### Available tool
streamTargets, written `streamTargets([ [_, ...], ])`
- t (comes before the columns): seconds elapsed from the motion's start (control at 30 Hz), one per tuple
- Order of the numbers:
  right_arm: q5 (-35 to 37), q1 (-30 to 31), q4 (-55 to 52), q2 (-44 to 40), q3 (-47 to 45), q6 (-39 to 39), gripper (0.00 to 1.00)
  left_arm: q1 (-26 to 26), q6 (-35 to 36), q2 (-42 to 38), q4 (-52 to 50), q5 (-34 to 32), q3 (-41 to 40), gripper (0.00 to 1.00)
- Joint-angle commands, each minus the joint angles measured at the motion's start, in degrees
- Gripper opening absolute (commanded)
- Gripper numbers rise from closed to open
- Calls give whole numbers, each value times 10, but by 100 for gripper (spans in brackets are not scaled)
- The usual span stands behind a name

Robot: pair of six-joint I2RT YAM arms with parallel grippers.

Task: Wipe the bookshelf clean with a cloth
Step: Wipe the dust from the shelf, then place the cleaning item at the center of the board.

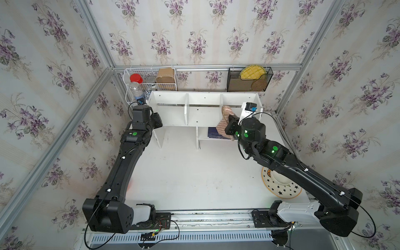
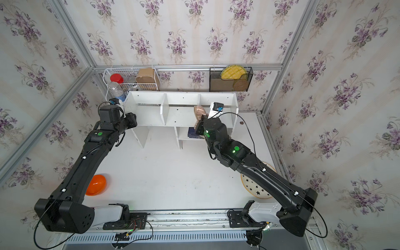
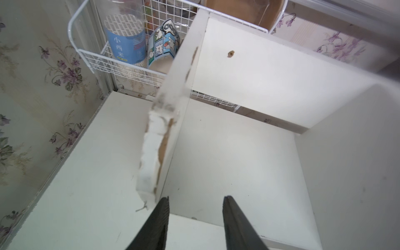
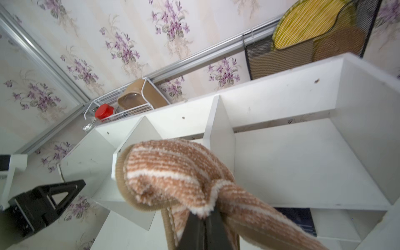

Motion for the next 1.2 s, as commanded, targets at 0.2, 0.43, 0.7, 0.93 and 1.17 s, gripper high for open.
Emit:
streamTargets([
  [0.2,-67,-119,-48,96,111,-3,0,-7,1,-21,86,46,-43,29],
  [0.43,-33,38,41,-12,-62,-52,0,-34,15,-49,115,13,-92,4],
  [0.7,-70,162,107,-36,-218,14,0,-45,23,-65,121,2,-107,0],
  [0.93,-104,159,179,95,-291,93,0,-57,33,-77,125,-12,-124,0],
  [1.17,-144,150,208,108,-392,154,45,-68,36,-83,129,-17,-135,0],
])
